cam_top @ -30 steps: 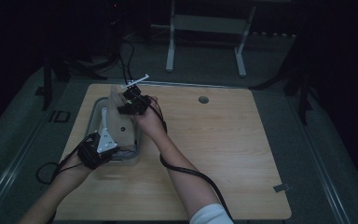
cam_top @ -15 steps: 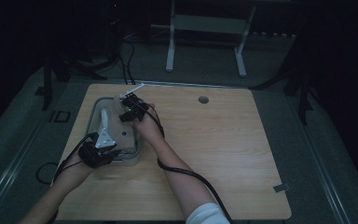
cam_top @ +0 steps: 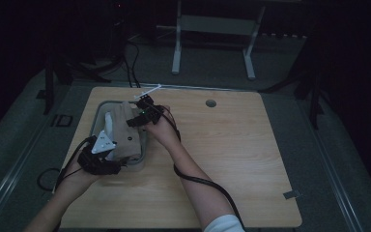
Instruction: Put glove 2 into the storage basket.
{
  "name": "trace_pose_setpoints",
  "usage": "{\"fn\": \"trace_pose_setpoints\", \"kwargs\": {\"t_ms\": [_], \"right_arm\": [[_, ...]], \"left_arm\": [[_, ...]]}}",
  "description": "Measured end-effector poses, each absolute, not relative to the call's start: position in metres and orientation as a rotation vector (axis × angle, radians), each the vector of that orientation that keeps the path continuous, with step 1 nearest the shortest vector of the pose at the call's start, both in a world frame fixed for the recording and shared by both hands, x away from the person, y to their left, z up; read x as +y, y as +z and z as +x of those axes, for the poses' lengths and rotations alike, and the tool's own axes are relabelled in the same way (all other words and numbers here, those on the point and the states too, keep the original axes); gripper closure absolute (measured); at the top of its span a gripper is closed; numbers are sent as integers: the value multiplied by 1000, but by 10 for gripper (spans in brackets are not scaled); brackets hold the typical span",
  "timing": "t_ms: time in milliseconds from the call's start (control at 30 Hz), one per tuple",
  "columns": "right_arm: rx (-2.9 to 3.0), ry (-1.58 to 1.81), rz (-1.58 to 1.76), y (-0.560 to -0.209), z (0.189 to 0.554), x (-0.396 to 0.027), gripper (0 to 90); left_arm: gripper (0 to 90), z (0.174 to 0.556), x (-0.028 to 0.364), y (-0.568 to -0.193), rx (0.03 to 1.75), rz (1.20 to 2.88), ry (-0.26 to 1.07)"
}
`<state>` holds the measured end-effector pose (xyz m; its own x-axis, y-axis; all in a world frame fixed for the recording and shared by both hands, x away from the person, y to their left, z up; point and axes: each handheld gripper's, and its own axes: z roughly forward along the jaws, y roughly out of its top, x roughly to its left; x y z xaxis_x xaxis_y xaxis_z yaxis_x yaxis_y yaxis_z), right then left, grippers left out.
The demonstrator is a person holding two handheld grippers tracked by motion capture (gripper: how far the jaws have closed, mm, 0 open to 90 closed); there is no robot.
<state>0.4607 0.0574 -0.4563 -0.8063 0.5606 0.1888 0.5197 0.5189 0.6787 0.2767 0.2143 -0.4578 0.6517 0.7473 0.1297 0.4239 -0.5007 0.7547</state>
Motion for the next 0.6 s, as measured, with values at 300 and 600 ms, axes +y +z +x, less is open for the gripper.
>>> {"fn": "trace_pose_setpoints", "kwargs": {"t_ms": [300,600], "right_arm": [[2673,1279,833,-440,434,19,174],[2636,1278,803,-447,419,-15,161]], "left_arm": [[133,281,195,-463,916,2007,565],[89,282,173,-468,891,2006,515]]}}
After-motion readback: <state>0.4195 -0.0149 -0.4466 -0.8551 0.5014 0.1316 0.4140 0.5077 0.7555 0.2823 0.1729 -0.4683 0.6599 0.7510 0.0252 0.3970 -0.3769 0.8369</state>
